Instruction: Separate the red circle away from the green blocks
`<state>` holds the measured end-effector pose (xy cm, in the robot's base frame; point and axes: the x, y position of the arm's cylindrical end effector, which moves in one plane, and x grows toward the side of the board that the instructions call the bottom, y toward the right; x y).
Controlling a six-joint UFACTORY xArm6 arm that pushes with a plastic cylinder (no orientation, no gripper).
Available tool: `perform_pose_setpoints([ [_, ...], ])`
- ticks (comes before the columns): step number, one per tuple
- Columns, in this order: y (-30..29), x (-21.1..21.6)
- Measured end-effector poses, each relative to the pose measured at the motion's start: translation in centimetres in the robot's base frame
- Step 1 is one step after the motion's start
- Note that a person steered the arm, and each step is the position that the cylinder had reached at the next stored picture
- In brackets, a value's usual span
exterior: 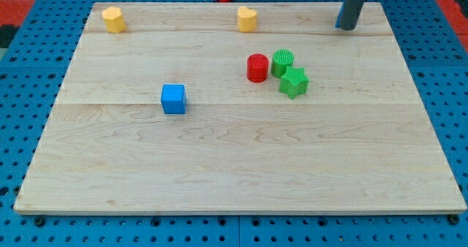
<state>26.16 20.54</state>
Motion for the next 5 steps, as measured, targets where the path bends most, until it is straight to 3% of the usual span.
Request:
perform_pose_setpoints([
  [2,-0.5,0.5],
  [4,-5.2,9.5],
  [5,-14.6,11.1],
])
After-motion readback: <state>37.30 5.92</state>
